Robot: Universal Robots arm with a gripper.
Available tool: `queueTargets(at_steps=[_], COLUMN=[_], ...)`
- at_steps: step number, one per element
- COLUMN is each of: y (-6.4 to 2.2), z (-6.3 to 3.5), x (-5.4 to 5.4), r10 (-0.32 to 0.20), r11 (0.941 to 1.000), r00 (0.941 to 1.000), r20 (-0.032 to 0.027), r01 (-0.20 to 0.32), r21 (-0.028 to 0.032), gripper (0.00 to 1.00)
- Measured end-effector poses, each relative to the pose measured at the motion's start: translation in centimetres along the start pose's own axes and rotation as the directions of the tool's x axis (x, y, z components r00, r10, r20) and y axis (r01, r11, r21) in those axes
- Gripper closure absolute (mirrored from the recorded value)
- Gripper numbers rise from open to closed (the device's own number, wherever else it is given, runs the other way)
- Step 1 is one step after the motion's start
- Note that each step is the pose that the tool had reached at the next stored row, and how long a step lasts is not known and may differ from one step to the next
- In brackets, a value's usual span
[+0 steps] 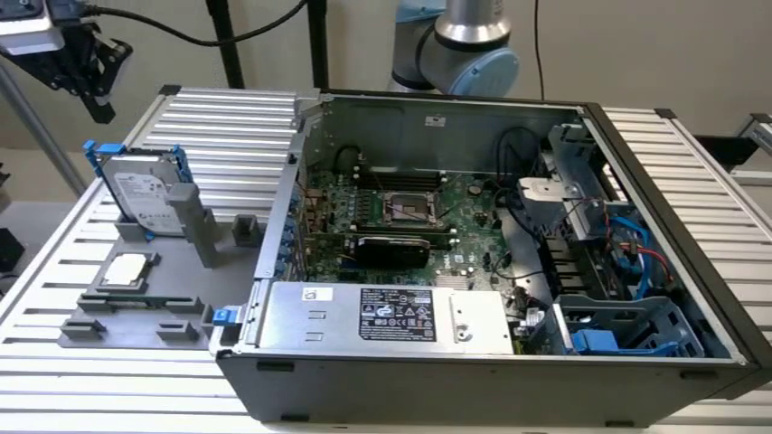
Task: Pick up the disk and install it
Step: 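Reach for the disk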
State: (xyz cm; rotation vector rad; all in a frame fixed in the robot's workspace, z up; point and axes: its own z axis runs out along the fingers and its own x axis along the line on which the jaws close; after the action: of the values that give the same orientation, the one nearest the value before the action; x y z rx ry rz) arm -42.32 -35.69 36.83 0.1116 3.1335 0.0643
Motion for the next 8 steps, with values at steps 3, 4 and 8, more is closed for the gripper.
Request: queueTargets(at_steps=[3, 4, 8], y=[-0.05, -0.07, -0.37], z=[0.09, 0.08, 0.08], x=[0.39, 0.39, 0.36], r10=[-0.003, -0.004, -0.009], r11=[1.0000, 1.0000, 0.9999], r00=[1.0000, 1.0000, 1.0000], r20=[-0.0001, -0.0002, -0.0004], r01=[0.003, 0.004, 0.009], r21=[0.0050, 0.0064, 0.0091], gripper=[1.00, 1.00, 1.00])
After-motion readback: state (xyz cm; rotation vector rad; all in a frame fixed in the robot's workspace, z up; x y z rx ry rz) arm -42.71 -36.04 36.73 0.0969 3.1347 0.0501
